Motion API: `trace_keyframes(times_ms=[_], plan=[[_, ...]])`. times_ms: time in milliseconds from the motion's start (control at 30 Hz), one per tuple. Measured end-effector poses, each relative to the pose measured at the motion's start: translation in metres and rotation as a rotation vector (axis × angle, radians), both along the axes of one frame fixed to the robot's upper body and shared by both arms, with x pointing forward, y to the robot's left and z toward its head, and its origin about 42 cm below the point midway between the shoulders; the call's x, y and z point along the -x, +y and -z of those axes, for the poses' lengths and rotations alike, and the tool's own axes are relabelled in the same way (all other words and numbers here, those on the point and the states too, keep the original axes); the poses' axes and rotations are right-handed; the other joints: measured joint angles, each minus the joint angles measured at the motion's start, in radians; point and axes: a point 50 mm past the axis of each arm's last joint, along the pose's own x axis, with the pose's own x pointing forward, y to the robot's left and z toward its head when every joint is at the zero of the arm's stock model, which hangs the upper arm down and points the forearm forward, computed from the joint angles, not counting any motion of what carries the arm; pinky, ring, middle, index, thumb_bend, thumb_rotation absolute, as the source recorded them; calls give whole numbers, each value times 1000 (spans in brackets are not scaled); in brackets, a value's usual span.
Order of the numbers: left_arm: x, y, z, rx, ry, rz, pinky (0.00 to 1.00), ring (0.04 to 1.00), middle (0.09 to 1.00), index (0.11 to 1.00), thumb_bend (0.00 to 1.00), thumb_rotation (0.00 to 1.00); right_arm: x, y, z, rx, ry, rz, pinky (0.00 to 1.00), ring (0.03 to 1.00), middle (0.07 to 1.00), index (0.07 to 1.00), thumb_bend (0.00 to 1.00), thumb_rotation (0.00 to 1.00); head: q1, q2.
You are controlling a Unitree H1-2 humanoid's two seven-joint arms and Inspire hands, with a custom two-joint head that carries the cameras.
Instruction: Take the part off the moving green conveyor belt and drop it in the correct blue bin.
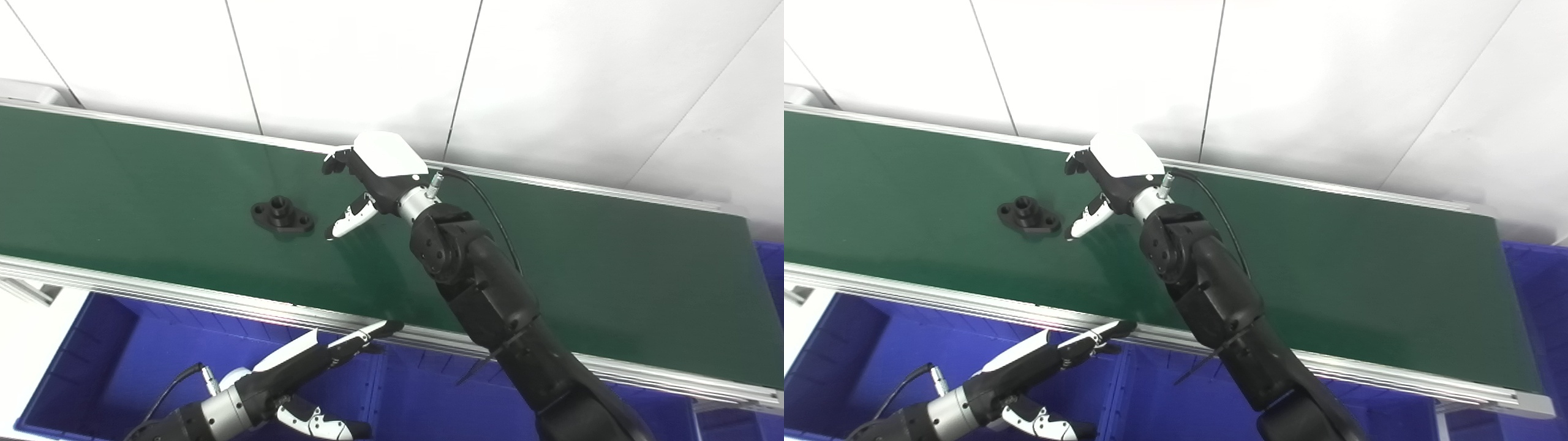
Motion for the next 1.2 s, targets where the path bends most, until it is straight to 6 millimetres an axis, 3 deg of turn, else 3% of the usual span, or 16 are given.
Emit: trace_keyframes(times_ms=[500, 667, 867, 1000, 1100, 1200], plan=[[3, 0, 0, 3, 4, -8, 933, 1000, 1000, 996, 371, 227, -5, 6, 29, -4, 39, 45, 537, 634, 681, 691, 838, 243, 3, 6], [5, 0, 1, 3, 7, -11, 930, 1000, 1000, 998, 368, 226, -7, 4, 42, 11, 70, 59, 607, 700, 742, 723, 843, 202, 6, 9], [7, -1, 1, 5, 9, -10, 934, 1000, 1000, 997, 372, 249, -6, 4, 61, 21, 84, 88, 547, 612, 647, 672, 842, 167, 5, 11], [7, -1, -1, 7, 4, -9, 938, 1000, 1000, 1000, 376, 231, -9, 8, 68, 11, 50, 118, 543, 630, 648, 646, 860, 162, 2, 15], [7, -1, -2, 9, 0, -10, 936, 1000, 1000, 999, 375, 220, -10, 12, 75, -3, 20, 141, 580, 706, 704, 638, 861, 133, 3, 17], [8, -1, -2, 9, 2, -12, 938, 1000, 1000, 1000, 373, 214, -13, 15, 80, -26, 2, 149, 518, 637, 670, 608, 836, 83, 9, 20]])
